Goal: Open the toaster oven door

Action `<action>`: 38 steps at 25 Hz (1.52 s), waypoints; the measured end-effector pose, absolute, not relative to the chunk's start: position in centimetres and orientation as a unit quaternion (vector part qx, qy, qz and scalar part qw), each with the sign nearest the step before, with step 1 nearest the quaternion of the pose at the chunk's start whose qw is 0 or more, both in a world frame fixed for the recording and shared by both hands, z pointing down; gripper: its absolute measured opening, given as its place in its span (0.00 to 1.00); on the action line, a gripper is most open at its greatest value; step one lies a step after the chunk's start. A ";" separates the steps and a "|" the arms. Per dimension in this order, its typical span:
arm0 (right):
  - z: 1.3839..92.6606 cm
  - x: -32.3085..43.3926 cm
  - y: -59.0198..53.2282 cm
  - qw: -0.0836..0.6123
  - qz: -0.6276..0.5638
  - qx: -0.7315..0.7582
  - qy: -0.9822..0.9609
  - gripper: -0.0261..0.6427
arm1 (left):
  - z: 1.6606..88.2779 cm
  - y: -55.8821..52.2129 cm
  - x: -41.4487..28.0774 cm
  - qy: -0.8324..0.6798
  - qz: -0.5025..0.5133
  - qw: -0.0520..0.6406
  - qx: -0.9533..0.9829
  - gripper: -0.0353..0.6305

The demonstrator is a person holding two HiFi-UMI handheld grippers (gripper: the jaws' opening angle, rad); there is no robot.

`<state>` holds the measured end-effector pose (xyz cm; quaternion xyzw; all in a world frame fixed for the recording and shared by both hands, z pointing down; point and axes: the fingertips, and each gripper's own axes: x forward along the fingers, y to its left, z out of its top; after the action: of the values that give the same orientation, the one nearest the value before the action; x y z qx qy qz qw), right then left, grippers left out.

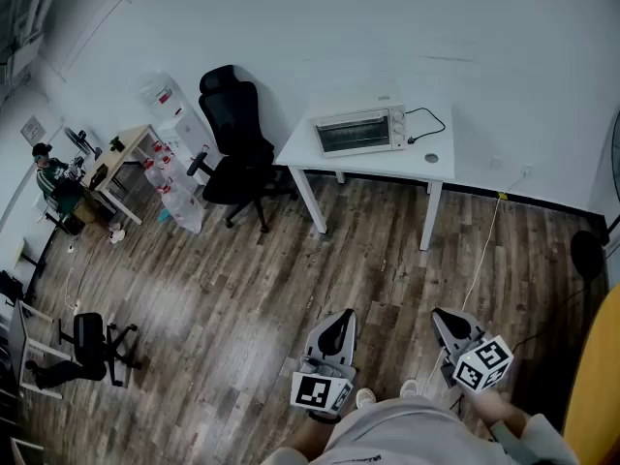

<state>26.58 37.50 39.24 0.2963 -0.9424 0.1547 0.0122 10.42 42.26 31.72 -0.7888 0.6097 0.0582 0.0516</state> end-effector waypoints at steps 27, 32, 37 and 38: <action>40.7 31.1 31.9 0.001 0.187 0.267 -0.945 0.06 | 32.8 39.1 15.5 0.631 0.034 0.051 -0.773 0.06; 41.2 29.8 30.7 -0.002 0.190 0.268 -0.944 0.06 | 32.7 37.8 14.3 0.630 0.038 0.054 -0.773 0.06; 41.3 27.7 29.0 -0.004 0.190 0.274 -0.943 0.06 | 32.3 35.5 12.1 0.624 0.043 0.062 -0.778 0.06; 41.3 27.2 28.5 -0.003 0.188 0.276 -0.942 0.06 | 32.3 34.9 11.5 0.623 0.045 0.061 -0.779 0.06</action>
<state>27.24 28.48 41.31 0.2761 -0.9425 0.1885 -0.0028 11.50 34.87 32.27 -0.7789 0.6225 0.0445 0.0613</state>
